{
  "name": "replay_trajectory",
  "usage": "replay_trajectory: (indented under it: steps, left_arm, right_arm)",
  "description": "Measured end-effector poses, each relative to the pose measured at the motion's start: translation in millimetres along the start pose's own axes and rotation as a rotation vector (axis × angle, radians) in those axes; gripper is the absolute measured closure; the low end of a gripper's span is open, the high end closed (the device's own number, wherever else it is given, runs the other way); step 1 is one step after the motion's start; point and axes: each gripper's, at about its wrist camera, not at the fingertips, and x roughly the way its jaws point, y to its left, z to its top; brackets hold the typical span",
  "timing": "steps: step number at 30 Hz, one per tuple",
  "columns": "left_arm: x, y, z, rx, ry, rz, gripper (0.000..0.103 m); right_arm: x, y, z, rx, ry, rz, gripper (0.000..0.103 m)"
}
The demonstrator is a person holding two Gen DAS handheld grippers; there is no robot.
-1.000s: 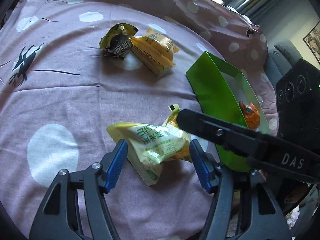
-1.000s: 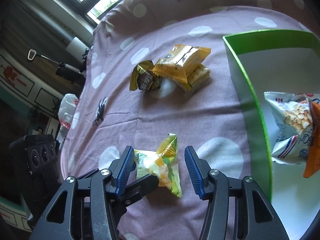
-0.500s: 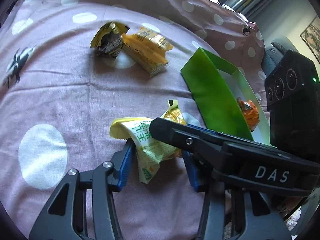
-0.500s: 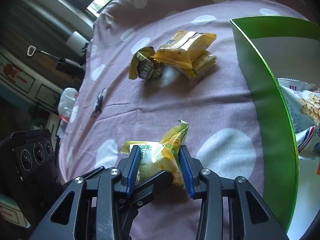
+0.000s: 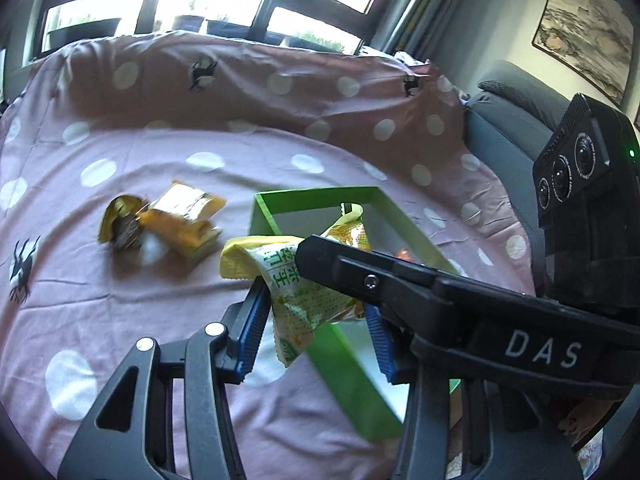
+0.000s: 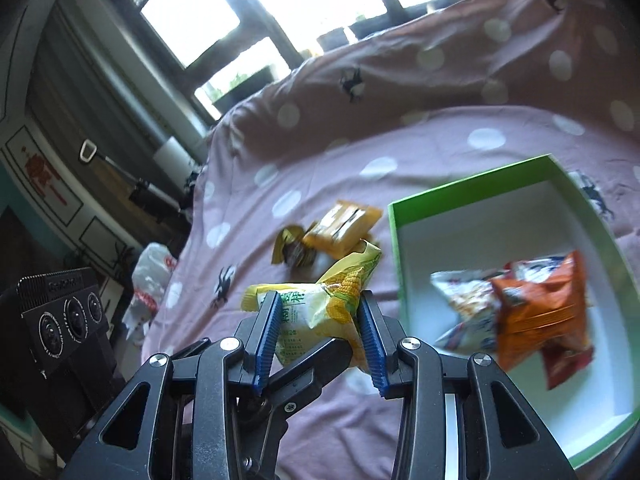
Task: Organize snacks
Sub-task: 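Lift the pale green packet and carry it over the green box, then lower the pale green packet into the box and open the right gripper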
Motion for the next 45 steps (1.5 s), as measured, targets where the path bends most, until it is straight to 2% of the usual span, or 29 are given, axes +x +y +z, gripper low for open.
replay_trajectory:
  steps: [8,16,25,36,45]
  left_arm:
    - [37,-40,12,0.033,0.027,-0.063,0.057]
    - [69,-57,16,0.041,0.087,-0.104,0.056]
    - [94,-53,19,0.007,0.137,-0.102,0.056]
    - [111,-47,15,-0.023,0.187,-0.064,0.058]
    - [119,-44,14,-0.047,0.219,-0.029,0.058]
  right_arm:
    - [-31,-46,13,0.068,-0.056,-0.057,0.061]
    - [-35,-76,17,0.134,-0.062,-0.114,0.061]
    - [-29,-87,18,0.161,-0.066,-0.142,0.061]
    - [-13,-98,18,0.186,-0.049,-0.189,0.076]
    - [-9,-102,18,0.207,-0.041,-0.224,0.079]
